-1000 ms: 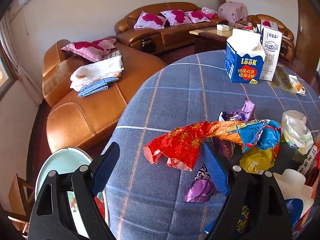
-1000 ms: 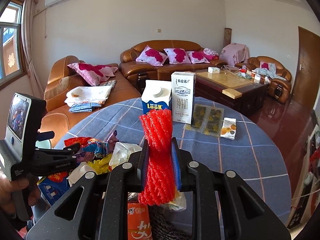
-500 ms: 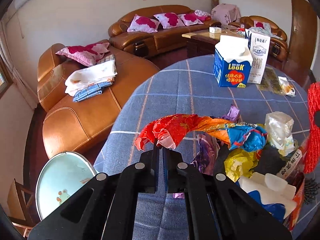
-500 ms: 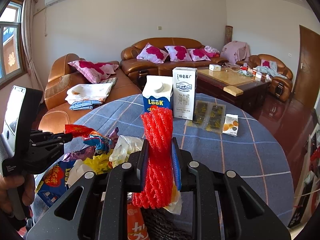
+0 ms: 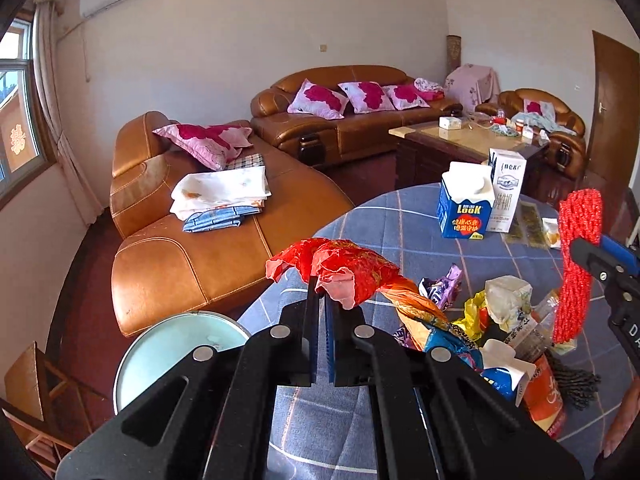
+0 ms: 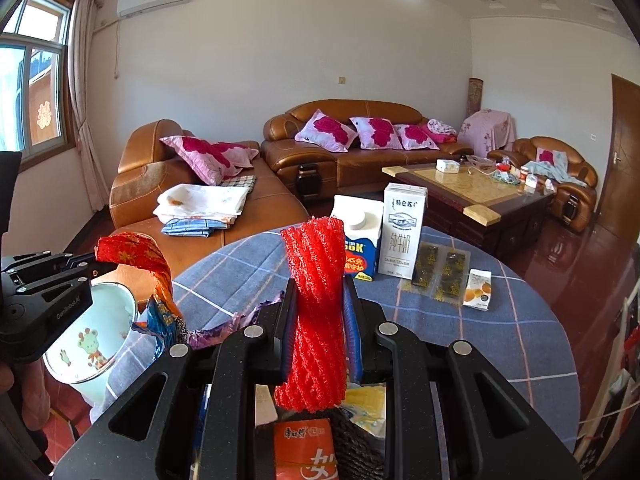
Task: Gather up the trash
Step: 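Carry the wrapper and mesh net over the wastebasket and open the left gripper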
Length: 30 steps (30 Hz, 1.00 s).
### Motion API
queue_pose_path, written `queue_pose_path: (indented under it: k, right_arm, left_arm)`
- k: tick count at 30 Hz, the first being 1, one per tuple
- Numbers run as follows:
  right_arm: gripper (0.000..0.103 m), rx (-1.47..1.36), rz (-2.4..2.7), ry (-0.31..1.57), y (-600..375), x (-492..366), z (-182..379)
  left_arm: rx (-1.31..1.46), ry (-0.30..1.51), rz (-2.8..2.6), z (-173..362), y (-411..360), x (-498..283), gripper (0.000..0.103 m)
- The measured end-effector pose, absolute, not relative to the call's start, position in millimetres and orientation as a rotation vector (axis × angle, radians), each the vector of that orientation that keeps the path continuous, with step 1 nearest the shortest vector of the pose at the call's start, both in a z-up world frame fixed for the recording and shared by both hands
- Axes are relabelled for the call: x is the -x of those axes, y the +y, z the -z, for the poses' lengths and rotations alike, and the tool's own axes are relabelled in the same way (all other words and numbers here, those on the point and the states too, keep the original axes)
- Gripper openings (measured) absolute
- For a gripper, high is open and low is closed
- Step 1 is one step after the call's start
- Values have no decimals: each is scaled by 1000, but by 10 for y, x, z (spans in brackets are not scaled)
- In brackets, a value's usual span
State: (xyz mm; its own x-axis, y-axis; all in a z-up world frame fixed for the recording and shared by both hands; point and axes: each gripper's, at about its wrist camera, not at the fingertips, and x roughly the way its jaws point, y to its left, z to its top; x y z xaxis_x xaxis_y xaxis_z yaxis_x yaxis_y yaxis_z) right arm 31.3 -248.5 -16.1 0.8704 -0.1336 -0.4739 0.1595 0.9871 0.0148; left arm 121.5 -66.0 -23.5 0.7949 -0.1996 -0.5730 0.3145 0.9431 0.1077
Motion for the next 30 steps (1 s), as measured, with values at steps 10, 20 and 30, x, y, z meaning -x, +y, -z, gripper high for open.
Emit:
queue_pose_path:
  k: [10, 20, 30]
  right_arm:
    - [22, -21, 95, 464, -2197, -403, -21]
    - [22, -7, 16, 444, -1914, -549, -128]
    - [22, -4, -54, 448, -1659, -685, -100]
  left_arm:
    - [-200, 493, 150, -21, -309, -983, 3]
    - [-175, 479, 67, -105, 67, -917, 3]
    - [-194, 491, -33, -36, 326, -923, 3]
